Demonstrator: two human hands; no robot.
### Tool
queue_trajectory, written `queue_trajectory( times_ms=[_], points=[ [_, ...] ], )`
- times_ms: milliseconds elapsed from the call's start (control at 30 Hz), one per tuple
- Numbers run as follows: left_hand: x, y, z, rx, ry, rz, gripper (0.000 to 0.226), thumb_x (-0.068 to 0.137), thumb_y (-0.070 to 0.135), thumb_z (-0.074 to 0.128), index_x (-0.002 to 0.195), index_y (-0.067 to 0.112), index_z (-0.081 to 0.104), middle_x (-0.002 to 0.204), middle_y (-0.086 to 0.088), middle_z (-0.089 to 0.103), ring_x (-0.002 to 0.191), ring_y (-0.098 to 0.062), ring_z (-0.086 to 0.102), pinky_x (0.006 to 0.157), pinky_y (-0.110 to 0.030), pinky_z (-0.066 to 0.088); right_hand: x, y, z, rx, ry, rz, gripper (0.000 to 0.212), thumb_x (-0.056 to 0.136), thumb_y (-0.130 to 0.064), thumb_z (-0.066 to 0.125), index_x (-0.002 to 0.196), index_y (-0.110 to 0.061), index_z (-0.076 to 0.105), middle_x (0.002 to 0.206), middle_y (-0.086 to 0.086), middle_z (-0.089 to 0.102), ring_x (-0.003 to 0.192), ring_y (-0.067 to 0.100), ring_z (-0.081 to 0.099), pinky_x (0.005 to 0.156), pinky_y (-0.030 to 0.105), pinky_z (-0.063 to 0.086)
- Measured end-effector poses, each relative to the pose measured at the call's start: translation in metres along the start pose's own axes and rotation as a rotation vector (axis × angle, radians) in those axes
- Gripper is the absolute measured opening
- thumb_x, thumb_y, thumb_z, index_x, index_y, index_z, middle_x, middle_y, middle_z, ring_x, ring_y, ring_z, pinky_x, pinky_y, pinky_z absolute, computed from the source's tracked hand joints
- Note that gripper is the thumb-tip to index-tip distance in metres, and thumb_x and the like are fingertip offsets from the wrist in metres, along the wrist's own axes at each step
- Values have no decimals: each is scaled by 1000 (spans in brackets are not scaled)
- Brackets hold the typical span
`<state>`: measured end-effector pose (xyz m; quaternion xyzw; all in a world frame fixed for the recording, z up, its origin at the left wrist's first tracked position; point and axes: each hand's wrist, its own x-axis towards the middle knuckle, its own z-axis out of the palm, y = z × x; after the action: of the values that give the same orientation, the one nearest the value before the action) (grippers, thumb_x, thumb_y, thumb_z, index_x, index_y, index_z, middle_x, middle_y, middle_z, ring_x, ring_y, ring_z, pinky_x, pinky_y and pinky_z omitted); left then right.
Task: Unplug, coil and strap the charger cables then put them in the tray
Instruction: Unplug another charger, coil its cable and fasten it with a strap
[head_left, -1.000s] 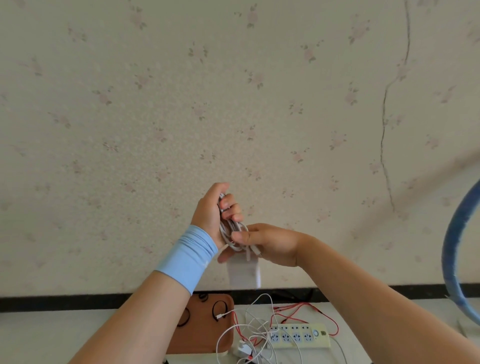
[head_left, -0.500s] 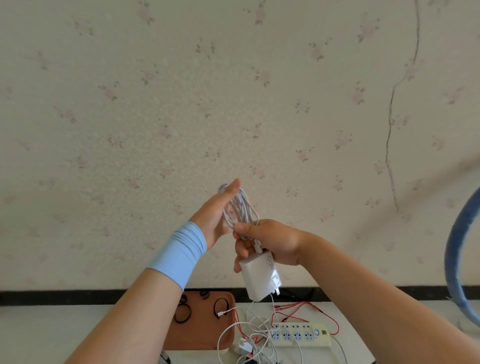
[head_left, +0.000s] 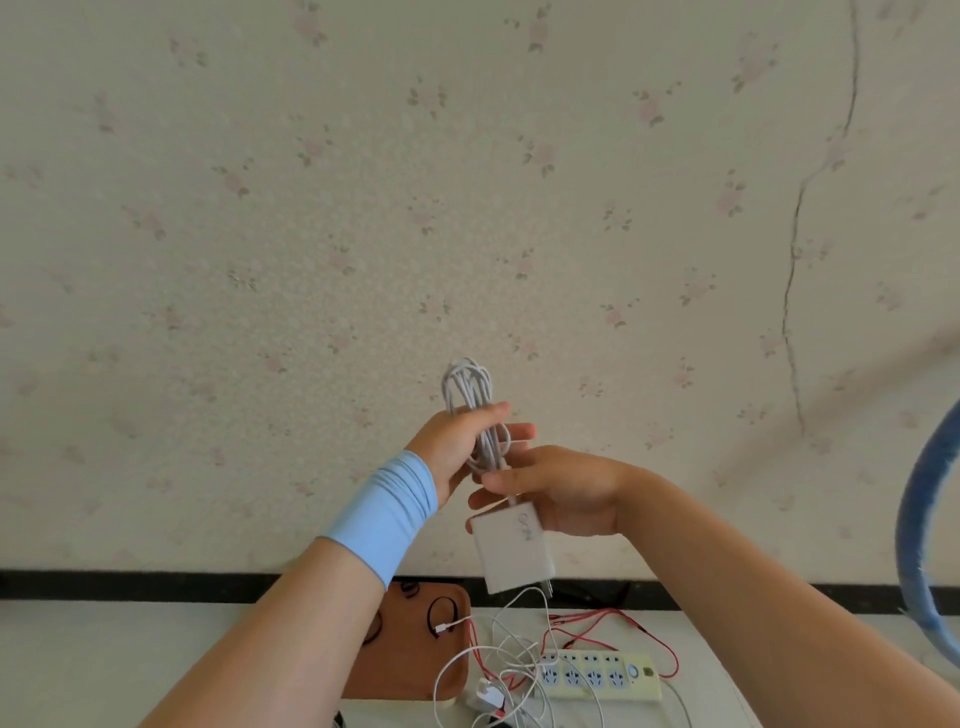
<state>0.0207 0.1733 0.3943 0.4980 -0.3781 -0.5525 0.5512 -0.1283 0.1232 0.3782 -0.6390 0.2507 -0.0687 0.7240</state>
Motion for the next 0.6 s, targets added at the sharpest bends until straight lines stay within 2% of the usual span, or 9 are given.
queue_trajectory(
  times_ms=[67, 100, 167, 233, 267, 333, 433, 500, 600],
  points=[
    [1, 5, -6, -83, 78, 19, 14, 98, 18, 55, 100, 6, 61, 83, -11, 74, 78, -31, 72, 75, -37, 57, -2, 0, -10, 82, 17, 37, 34, 96, -20, 58, 130, -16, 59, 115, 13, 63, 110, 31, 61, 97, 45, 54],
    [1, 6, -10, -106, 106, 7, 12, 98, 17, 54, 97, 7, 59, 75, -8, 71, 68, -30, 71, 73, -38, 56, -3, -1, -16, 144, 66, 55, 38, 95, -20, 54, 132, -12, 56, 120, 18, 60, 110, 35, 61, 97, 49, 54],
    [3, 3, -19, -74, 80, -45, 10, 97, 16, 56, 92, 7, 56, 66, -6, 62, 49, -24, 60, 84, -48, 55, -2, -3, -22, 154, 268, 19, 31, 97, -18, 47, 126, -4, 48, 125, 26, 56, 108, 41, 62, 96, 56, 54],
    [4, -3, -25, 34, -41, -93, 10, 97, 12, 55, 87, 8, 53, 61, -6, 53, 41, -18, 43, 93, -54, 53, 0, -7, -20, -27, 524, -85, 23, 102, -19, 44, 122, -8, 47, 119, 23, 59, 95, 36, 66, 87, 54, 58],
    [4, -6, -27, 98, -101, -103, 12, 97, 10, 55, 86, 9, 52, 59, -5, 49, 42, -16, 37, 91, -52, 55, 1, -10, -16, -116, 595, -147, 22, 104, -23, 45, 123, -12, 49, 113, 20, 61, 86, 32, 66, 77, 49, 58],
    [3, -11, -30, 215, -200, -106, 13, 96, 10, 56, 84, 11, 52, 58, -2, 44, 44, -15, 32, 79, -44, 58, 4, -13, -7, -287, 646, -246, 26, 105, -35, 44, 128, -24, 49, 105, 12, 63, 73, 23, 63, 61, 37, 52],
    [0, -16, -32, 348, -388, -127, 19, 96, 11, 58, 77, 15, 58, 56, -1, 40, 44, -13, 30, 68, -36, 56, 10, -9, 3, -661, 628, -338, 35, 103, -53, 40, 137, -43, 45, 96, 2, 66, 71, 15, 64, 62, 31, 51],
    [0, -22, -33, 358, -497, -151, 28, 95, 11, 59, 67, 17, 59, 56, -1, 39, 43, -13, 30, 66, -34, 54, 14, -6, 9, -785, 611, -399, 31, 101, -57, 43, 126, -42, 53, 79, -1, 66, 66, 13, 62, 63, 31, 53],
    [4, -31, -37, 302, -540, -177, 27, 89, 15, 63, 63, 19, 59, 55, -2, 40, 39, -11, 30, 63, -31, 52, 22, -8, 10, -861, 689, -400, 31, 99, -55, 51, 91, -27, 64, 60, -6, 58, 48, 5, 48, 50, 26, 43]
  ],
)
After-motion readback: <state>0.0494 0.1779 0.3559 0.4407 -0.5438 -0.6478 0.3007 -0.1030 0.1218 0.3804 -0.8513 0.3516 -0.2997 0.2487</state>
